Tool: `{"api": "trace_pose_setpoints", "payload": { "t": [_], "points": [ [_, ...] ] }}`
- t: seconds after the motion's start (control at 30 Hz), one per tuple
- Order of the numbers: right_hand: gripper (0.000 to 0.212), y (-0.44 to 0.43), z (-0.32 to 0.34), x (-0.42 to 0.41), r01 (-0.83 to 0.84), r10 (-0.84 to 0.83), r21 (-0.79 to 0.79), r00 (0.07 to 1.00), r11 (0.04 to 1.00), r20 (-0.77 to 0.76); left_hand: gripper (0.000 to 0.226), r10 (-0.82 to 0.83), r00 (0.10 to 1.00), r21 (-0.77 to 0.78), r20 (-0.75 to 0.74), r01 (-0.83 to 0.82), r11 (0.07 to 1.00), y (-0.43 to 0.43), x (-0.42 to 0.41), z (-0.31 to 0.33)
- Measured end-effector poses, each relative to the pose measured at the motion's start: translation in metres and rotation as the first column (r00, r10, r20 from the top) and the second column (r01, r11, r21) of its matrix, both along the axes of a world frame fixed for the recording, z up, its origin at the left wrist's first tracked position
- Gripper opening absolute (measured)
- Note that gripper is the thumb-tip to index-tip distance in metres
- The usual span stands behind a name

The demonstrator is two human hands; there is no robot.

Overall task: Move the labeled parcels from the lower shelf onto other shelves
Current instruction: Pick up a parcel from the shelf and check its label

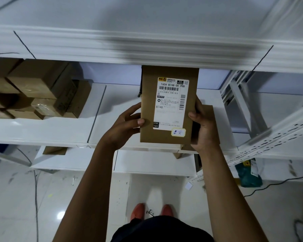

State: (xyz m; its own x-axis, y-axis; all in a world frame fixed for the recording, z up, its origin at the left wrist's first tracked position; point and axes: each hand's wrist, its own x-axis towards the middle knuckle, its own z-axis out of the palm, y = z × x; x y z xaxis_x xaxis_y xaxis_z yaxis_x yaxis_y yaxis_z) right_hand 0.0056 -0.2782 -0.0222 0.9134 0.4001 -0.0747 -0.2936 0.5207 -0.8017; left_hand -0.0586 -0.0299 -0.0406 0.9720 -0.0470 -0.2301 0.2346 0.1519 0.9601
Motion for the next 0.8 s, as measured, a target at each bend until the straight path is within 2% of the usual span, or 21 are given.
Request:
{"api": "trace_pose_setpoints", "payload": {
  "t": [0.43, 0.6, 0.8],
  "points": [
    [0.085, 0.0, 0.005, 0.0, -0.027, 0.027, 0.037, 0.999, 0.999, 0.018, 0.078, 0.009, 1.0, -0.012, -0.002, -0.009, 1.0, 0.007, -0.005, 0.009],
    [0.076, 0.003, 0.003, -0.005, -0.022, 0.022, -0.005, 1.0, 1.0, -0.012, 0.087, 0.01, 1.0, -0.038, -0.016, -0.01, 0.999, 0.007, -0.008, 0.006],
    [0.074, 0.015, 0.001, -0.01, -0.041, 0.039, -0.049, 0.998, 0.998, -0.056, 0.093, 0.01, 0.999, -0.037, -0.034, -0.011, 0.999, 0.013, -0.019, 0.002]
  ]
}}
